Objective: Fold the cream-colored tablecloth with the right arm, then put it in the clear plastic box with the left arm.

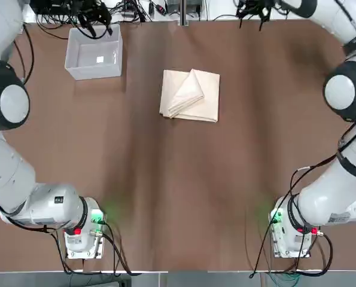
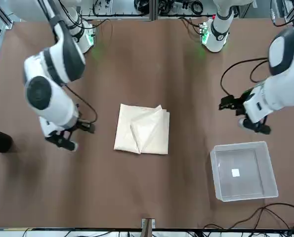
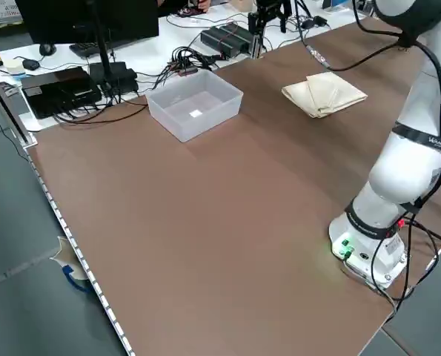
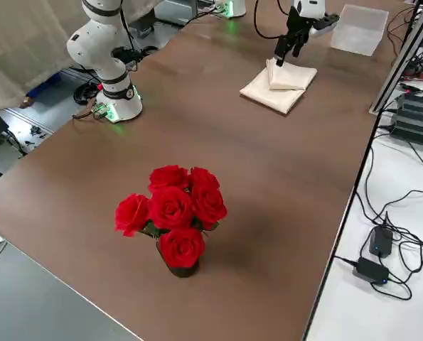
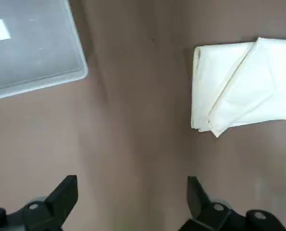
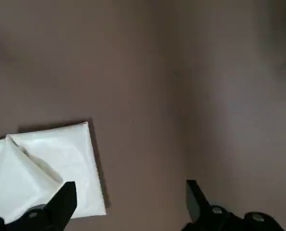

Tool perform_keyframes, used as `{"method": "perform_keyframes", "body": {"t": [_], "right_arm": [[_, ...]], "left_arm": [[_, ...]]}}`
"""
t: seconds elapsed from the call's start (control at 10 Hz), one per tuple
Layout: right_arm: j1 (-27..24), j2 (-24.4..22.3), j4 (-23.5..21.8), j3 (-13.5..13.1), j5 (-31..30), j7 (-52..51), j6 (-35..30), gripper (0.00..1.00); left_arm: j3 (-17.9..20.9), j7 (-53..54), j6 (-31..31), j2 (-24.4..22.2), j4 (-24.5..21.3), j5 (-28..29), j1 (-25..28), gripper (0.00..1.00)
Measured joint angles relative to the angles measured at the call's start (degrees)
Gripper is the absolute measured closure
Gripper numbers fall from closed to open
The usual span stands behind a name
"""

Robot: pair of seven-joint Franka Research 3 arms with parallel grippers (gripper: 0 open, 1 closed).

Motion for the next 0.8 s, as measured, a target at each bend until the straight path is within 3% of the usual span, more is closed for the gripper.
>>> {"method": "perform_keyframes", "body": {"t": [0.5, 0.8], "right_arm": [[-6.5, -2.8, -0.1, -0.3, -1.4, -14.4, -0.1, 0.00], [-10.7, -5.6, -0.1, -0.3, -1.4, -20.9, -0.1, 0.00]], "left_arm": [[-3.8, -6.2, 7.7, 7.0, -0.1, 0.0, -2.8, 0.00], [-4.0, -6.8, 10.3, 10.0, -0.1, 0.0, -3.2, 0.00]]}}
